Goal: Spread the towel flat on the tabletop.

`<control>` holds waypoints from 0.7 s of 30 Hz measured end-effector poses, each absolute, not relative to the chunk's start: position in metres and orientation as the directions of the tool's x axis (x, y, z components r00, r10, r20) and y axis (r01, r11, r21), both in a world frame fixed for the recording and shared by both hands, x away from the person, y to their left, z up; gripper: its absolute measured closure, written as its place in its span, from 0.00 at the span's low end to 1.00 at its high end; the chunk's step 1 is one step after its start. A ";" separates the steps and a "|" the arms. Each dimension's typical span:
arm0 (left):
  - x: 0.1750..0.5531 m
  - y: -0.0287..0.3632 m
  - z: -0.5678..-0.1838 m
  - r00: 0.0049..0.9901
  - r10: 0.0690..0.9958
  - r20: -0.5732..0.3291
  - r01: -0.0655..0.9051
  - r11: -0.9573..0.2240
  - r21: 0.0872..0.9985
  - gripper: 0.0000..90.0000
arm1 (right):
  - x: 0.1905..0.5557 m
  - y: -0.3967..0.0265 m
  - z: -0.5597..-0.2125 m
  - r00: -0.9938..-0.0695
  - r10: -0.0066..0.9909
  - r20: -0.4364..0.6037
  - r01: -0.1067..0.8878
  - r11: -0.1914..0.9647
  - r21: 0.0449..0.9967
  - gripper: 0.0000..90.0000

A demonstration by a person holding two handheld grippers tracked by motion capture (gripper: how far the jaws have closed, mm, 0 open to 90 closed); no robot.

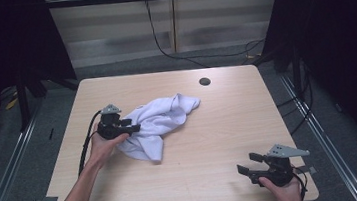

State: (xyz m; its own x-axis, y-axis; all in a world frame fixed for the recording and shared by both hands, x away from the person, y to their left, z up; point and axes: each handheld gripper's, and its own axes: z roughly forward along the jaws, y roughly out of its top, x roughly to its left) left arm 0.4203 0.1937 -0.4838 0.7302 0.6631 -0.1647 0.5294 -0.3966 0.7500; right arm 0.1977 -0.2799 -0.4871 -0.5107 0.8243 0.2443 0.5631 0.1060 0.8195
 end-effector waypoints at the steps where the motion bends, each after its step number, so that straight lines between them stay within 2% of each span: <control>1: 0.419 0.193 -0.487 0.749 0.640 -0.170 0.518 -0.406 0.752 0.57 | 0.197 -0.280 -0.487 -0.510 0.825 0.244 0.562 0.105 0.820 0.30; 2: 0.417 0.191 -0.490 0.758 0.633 -0.160 0.510 -0.422 0.750 0.64 | 0.197 -0.281 -0.487 -0.511 0.824 0.246 0.562 0.104 0.821 0.30; 7: 0.411 0.194 -0.495 0.759 0.620 -0.200 0.522 -0.396 0.755 0.78 | 0.197 -0.281 -0.486 -0.512 0.823 0.244 0.561 0.106 0.821 0.30; 21: 0.357 0.197 -0.498 0.807 0.554 -0.202 0.480 -0.417 0.772 0.79 | 0.198 -0.275 -0.487 -0.518 0.822 0.237 0.567 0.123 0.815 0.30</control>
State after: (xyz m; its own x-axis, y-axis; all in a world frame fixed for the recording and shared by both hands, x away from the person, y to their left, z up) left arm 0.3571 0.1974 -0.4979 0.8073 0.5544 -0.2023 0.4799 -0.4172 0.7718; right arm 0.1975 -0.2753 -0.4872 -0.5183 0.8218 0.2367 0.5665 0.1226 0.8148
